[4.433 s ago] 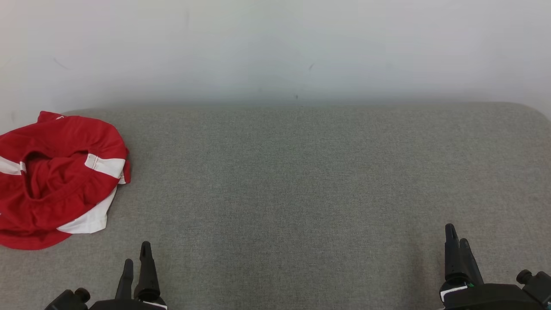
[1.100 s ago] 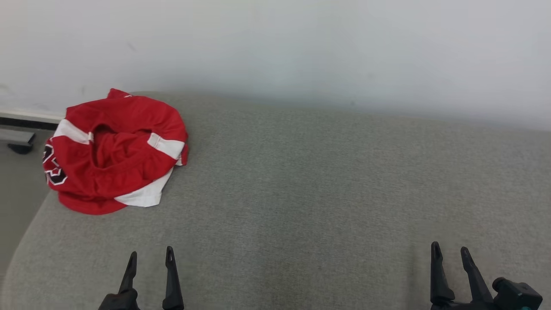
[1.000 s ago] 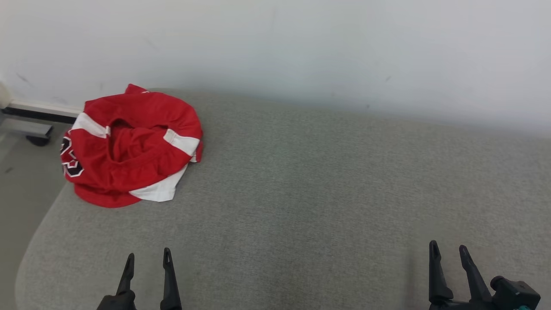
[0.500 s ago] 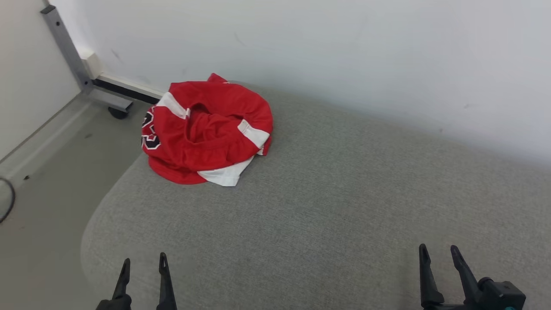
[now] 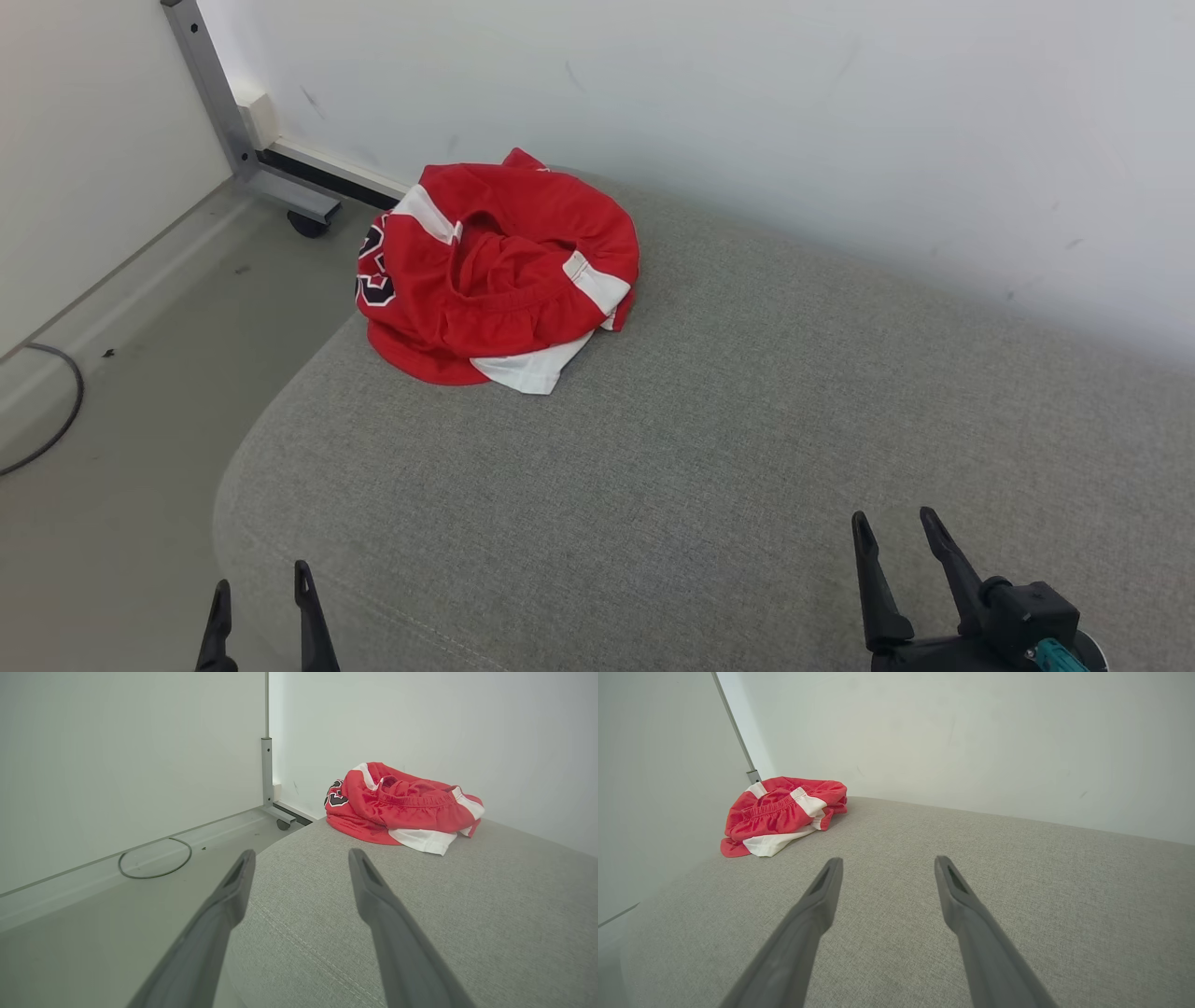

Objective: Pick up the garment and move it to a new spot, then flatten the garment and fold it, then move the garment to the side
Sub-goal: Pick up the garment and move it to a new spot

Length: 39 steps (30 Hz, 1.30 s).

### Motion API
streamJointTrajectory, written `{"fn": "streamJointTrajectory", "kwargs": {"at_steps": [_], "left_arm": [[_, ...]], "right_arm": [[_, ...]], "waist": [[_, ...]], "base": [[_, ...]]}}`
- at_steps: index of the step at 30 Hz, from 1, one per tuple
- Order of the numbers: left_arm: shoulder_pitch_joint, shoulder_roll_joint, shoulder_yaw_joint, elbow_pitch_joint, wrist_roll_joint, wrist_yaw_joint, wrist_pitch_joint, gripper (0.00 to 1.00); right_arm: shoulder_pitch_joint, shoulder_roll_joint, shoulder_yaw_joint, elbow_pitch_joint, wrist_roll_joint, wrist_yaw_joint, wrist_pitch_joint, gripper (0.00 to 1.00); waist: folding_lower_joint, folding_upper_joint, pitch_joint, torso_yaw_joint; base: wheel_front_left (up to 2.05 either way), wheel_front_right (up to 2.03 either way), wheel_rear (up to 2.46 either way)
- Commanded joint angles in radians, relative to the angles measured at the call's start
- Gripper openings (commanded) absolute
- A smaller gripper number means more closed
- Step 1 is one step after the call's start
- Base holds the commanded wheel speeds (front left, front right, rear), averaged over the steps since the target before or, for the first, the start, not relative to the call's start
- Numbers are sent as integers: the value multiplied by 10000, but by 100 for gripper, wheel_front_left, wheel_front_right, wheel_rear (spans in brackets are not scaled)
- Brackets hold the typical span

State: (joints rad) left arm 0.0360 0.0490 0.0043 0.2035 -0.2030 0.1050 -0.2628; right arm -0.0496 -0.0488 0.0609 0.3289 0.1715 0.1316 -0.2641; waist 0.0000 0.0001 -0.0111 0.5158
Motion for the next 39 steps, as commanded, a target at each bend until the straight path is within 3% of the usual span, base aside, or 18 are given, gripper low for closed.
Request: {"fn": "streamJointTrajectory", "kwargs": {"at_steps": [1, 9, 16, 21, 30, 37, 39], "left_arm": [[118, 24, 33, -17, 22, 29, -32, 100], [-688, 25, -263, 621, -198, -28, -32, 100], [-3376, 21, -674, 2704, -1165, -426, -30, 100], [-5401, -1, -496, 4199, -1945, -551, 106, 100], [-8876, 283, -112, 6415, -2992, -1363, 1519, 100], [-10736, 1011, 169, 7172, -3842, -2010, 3222, 100], [-11031, 1440, 61, 7261, -3838, -2109, 3922, 100]], "right_arm": [[-71, -25, 29, 26, 20, -17, -7, 100], [190, -27, -85, -78, 71, -17, -7, 100], [395, -30, -337, -602, -389, -17, -7, 100], [67, -27, -135, -1307, -935, -17, 340, 100], [-429, -98, 441, -3801, -2057, -17, 1514, 100], [-368, -251, 672, -5502, -2107, -17, 2104, 100], [-261, -285, 752, -5828, -2119, -17, 2159, 100]], "waist": [[0, -1, 4, 0], [0, -1, 125, 58], [0, -1, 927, 106], [0, -1, 1953, -458], [0, -1, 4115, -1860], [0, -1, 5415, -2779], [0, -1, 5667, -3026]], "base": [[0, 0, 0], [0, 0, 0], [0, 0, 0], [0, 0, 0], [0, 0, 0], [0, 0, 0], [0, 0, 0]]}}
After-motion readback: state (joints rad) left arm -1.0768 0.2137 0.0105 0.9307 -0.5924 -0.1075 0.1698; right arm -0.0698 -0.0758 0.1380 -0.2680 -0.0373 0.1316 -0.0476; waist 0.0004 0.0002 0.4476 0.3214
